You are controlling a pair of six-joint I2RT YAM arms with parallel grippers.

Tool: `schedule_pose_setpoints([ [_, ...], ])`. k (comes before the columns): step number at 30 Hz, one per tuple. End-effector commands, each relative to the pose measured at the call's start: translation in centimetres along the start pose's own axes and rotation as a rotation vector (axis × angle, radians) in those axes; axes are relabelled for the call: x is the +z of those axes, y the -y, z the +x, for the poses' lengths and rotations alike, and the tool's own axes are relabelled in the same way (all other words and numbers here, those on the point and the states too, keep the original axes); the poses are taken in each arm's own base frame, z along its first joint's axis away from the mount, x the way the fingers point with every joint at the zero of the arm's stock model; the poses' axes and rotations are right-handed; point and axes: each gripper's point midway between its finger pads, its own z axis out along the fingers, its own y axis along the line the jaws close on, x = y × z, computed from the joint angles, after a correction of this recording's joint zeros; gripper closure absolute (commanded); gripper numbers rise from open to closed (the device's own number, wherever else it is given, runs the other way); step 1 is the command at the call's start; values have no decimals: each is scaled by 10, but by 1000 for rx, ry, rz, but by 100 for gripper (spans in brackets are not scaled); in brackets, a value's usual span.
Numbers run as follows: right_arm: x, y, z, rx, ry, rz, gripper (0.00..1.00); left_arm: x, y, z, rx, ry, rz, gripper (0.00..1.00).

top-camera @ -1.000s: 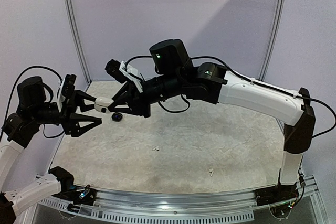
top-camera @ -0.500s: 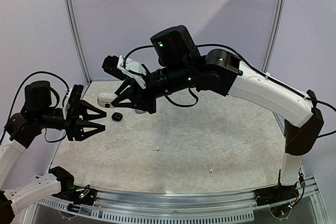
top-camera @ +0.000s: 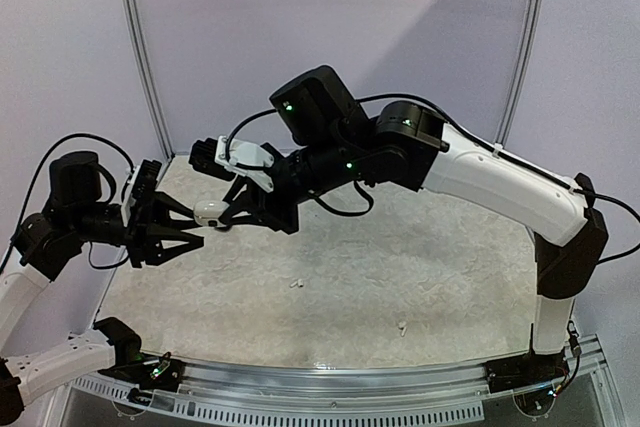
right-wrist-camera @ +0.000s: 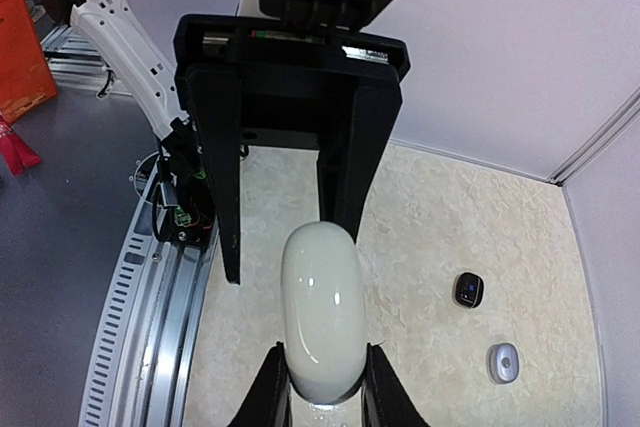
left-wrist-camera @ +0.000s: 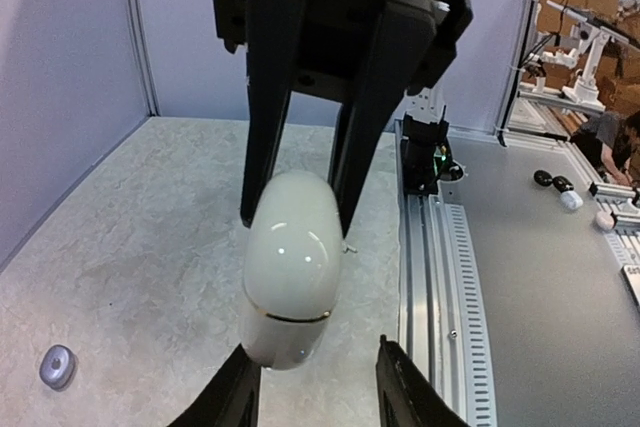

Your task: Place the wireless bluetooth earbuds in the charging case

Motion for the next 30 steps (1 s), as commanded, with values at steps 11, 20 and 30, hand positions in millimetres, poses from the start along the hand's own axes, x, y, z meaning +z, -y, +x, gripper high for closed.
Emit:
schedule_pose_setpoints([
  [11,8,-4,0,-19,-8,-11,100,5,3,-11,35,46,35,61],
  [20,8,-3,1,-15,-10,-5,100,6,3,-11,53,53,35,77],
  [30,7,-2,-5,-17,14,-1,100,6,7,-2,61,29,50,99],
])
